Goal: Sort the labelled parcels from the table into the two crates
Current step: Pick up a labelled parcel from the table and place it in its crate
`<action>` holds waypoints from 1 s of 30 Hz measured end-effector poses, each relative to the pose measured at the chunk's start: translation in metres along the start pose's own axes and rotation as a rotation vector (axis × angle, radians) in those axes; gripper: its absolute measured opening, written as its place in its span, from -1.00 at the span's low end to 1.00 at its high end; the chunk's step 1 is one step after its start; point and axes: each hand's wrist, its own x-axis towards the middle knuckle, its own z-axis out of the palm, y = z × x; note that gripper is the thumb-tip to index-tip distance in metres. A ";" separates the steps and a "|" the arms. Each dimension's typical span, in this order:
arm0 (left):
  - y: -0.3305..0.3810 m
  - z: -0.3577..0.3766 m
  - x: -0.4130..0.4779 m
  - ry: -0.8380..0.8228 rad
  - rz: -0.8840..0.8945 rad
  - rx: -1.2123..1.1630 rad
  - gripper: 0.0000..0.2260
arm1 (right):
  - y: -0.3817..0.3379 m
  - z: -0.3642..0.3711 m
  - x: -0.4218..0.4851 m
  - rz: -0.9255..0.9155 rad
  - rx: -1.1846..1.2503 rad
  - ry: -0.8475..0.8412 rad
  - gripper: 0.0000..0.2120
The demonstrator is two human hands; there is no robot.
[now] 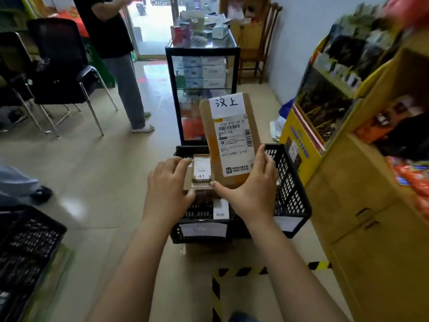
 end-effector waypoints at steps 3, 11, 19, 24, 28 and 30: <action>0.013 0.026 0.030 -0.030 0.041 -0.032 -0.38 | 0.024 0.003 0.027 0.054 -0.024 0.035 0.28; 0.060 0.119 0.120 -0.088 0.083 -0.030 -0.39 | 0.103 0.016 0.122 0.114 -0.055 0.049 0.28; 0.122 0.208 0.209 -0.137 0.000 -0.037 -0.40 | 0.197 0.011 0.241 0.197 -0.059 0.006 0.29; 0.136 0.252 0.241 -0.190 -0.065 -0.056 -0.41 | 0.238 0.024 0.288 0.233 -0.069 -0.042 0.29; 0.138 0.293 0.259 -0.251 -0.082 -0.057 -0.41 | 0.271 0.045 0.310 0.271 -0.099 -0.094 0.28; 0.139 0.316 0.263 -0.304 -0.093 -0.054 -0.41 | 0.288 0.059 0.316 0.290 -0.114 -0.118 0.28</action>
